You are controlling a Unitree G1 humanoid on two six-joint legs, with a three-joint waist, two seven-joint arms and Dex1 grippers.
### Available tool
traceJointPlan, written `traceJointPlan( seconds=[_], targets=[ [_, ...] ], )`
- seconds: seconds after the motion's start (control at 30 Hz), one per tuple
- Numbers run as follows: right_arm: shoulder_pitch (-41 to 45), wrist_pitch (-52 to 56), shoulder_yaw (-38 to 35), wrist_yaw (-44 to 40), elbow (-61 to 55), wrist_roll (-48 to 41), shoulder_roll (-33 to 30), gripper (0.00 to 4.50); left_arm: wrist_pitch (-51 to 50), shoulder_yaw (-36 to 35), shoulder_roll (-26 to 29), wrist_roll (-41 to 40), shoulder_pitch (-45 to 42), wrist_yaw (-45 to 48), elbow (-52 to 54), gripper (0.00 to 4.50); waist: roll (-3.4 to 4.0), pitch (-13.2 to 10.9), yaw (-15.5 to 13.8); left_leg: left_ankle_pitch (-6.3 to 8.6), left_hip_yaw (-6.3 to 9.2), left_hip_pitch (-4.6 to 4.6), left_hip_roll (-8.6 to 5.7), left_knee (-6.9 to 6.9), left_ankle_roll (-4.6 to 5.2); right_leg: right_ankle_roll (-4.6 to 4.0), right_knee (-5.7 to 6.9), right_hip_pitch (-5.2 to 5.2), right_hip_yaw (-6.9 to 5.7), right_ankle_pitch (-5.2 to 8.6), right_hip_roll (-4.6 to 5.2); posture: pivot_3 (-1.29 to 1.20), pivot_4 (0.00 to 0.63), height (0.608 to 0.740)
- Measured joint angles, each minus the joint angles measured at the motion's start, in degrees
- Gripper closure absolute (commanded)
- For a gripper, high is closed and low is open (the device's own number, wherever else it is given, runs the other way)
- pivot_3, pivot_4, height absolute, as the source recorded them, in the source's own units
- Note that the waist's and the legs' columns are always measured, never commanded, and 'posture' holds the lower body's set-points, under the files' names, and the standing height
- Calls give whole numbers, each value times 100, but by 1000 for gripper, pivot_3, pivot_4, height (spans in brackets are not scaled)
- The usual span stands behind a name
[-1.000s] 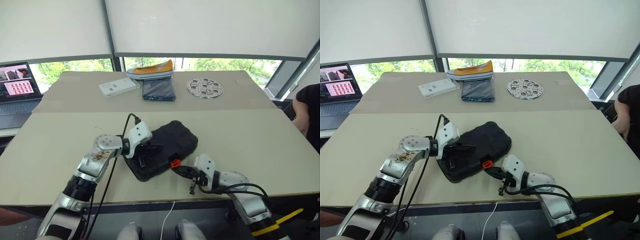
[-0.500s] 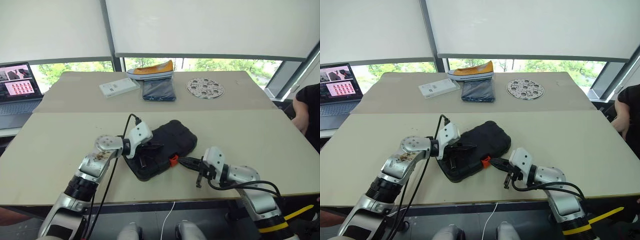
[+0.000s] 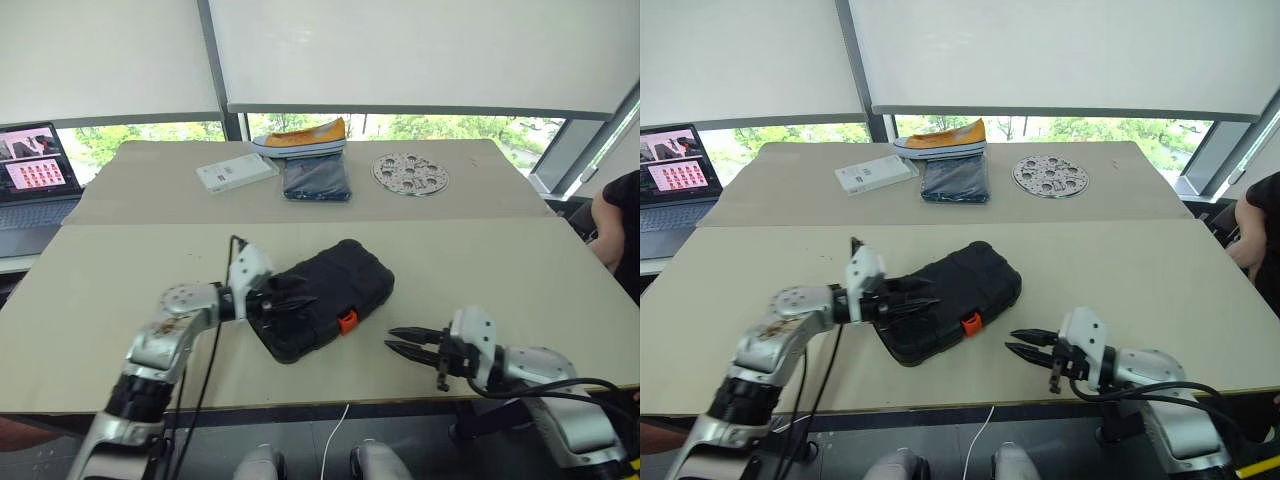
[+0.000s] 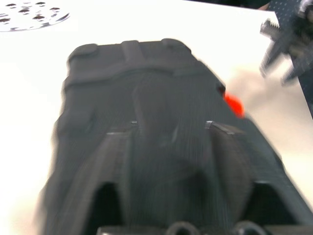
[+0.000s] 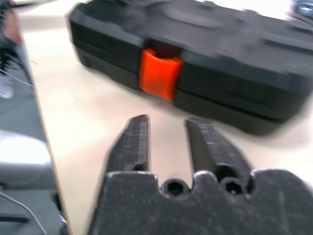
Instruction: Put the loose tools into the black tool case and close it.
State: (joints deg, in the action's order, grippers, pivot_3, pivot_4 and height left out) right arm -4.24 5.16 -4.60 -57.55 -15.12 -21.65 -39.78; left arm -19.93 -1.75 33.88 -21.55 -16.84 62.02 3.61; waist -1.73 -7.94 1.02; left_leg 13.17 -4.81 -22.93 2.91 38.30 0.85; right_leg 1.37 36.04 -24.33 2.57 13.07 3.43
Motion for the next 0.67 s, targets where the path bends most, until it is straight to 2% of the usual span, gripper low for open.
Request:
traceJointPlan(
  seconds=[0.07,0.2,0.27,0.47,0.67],
  targets=[
    [-118,-297,-336,-118,226,10,-160,1278,84,-435,414,-108,410,87,78,12,-15,-11,-8,1,-1,-3,1,-7,-2,-1,-4,-3,-3,5,2,0,150,740],
    [-68,-793,-934,-290,937,35,-503,27,354,-1356,938,-46,1193,-78,-35,0,-22,-20,-24,5,0,-5,0,-11,-8,5,-22,-1,-2,11,13,0,150,740],
    [156,-1065,-1038,-412,1429,65,-614,27,760,-1639,1094,91,1664,-14,-286,0,-22,-23,-24,7,-1,-4,2,-13,-9,5,-25,-3,-1,11,22,0,150,740],
    [816,-1600,-1023,-871,2522,87,-733,27,1603,-1990,1099,526,2698,-309,-476,0,-34,-39,-56,7,-4,-5,-6,-27,-10,-14,-23,-6,-20,4,65,0,150,740],
    [1308,-2029,-737,-1103,3178,257,-642,27,1621,-2004,957,566,2829,-702,-292,0,-34,-39,-98,7,-11,-18,-13,-28,-9,-21,-25,-10,-30,-1,82,0,150,740]
  ],
)
